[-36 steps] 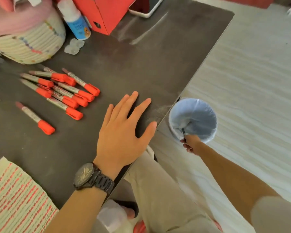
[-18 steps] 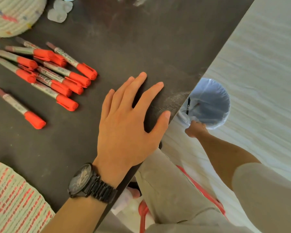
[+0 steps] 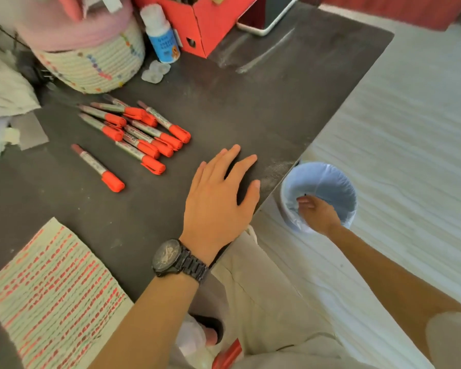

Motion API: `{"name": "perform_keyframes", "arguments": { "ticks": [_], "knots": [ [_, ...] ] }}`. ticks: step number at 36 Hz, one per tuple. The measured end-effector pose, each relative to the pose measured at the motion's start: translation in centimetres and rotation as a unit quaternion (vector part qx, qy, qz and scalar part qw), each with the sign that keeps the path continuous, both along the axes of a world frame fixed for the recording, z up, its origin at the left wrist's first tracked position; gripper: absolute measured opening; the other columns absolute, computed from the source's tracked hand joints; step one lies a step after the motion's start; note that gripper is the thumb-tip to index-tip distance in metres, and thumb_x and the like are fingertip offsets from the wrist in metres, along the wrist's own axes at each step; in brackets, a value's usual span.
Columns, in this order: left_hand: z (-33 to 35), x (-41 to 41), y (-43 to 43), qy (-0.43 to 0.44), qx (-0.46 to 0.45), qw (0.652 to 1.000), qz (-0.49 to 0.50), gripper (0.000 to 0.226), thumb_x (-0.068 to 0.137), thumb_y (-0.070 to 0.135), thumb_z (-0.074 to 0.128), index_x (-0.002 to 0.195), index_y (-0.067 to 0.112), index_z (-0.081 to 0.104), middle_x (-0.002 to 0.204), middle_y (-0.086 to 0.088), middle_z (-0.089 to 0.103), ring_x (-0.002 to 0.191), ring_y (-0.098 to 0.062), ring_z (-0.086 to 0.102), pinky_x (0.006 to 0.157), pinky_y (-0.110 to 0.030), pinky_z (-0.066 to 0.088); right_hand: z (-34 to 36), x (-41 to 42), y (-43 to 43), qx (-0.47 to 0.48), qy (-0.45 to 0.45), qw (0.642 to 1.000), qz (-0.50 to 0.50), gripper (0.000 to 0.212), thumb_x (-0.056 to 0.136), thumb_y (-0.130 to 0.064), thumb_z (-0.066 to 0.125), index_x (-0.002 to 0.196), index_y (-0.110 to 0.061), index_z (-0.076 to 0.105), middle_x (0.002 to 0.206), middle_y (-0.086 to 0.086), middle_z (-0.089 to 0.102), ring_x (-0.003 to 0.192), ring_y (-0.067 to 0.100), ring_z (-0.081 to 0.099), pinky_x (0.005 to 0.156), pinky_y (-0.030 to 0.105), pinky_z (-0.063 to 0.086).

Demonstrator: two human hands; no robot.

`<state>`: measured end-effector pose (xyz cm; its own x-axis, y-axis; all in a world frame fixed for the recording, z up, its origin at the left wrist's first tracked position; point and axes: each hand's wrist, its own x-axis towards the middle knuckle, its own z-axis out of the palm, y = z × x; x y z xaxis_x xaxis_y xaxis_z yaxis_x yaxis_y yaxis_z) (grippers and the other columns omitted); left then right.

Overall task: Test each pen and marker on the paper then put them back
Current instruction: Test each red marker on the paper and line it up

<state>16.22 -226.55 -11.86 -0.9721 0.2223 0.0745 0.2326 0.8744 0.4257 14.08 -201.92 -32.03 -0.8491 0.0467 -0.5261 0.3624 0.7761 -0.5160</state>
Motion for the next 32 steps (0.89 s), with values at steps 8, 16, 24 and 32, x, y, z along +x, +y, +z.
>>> {"name": "perform_keyframes", "arguments": {
  "ticks": [8,16,24,32],
  "knots": [
    [3.0,6.4,-5.0,-0.005,0.061,0.998,0.023,0.039,0.096,0.039,0.055,0.134,0.036,0.058,0.145,0.015,0.048,0.135,-0.005,0.042,0.111,-0.025,0.036,17.3,5.1,-2.8,-0.427,-0.103,0.891,0.112,0.053,0.080,-0.062,0.072,0.111,-0.020,0.075,0.105,0.011,0.074,0.097,0.022,0.072,0.079,0.024,0.056],
    [3.5,15.4,-14.9,0.065,0.093,0.963,0.245,0.033,0.095,0.033,0.064,0.126,0.045,0.059,0.140,0.030,0.045,0.131,0.007,0.040,0.110,-0.013,0.028,27.4,4.8,-12.9,-0.427,0.019,0.872,0.237,0.019,0.091,-0.034,0.061,0.095,-0.023,0.077,0.092,0.011,0.075,0.087,0.020,0.071,0.080,0.027,0.057],
    [-0.5,21.6,-21.8,-0.005,-0.012,0.896,0.443,0.055,0.098,0.049,0.052,0.150,0.035,0.043,0.160,0.011,0.035,0.150,-0.015,0.029,0.125,-0.038,0.021,24.7,0.2,-24.2,-0.228,0.141,0.896,0.354,0.018,0.096,-0.035,0.063,0.109,-0.047,0.064,0.121,-0.023,0.062,0.117,-0.006,0.056,0.092,0.017,0.044],
    [-1.4,21.6,-21.9,0.016,-0.010,0.880,0.475,0.058,0.097,0.061,0.043,0.151,0.040,0.041,0.161,0.014,0.032,0.151,-0.012,0.025,0.122,-0.034,0.005,21.3,-2.5,-30.5,0.078,0.306,0.850,0.422,0.054,0.098,-0.053,0.046,0.151,-0.041,0.037,0.161,-0.003,0.032,0.146,0.024,0.029,0.117,0.042,0.029]
  ]
}}
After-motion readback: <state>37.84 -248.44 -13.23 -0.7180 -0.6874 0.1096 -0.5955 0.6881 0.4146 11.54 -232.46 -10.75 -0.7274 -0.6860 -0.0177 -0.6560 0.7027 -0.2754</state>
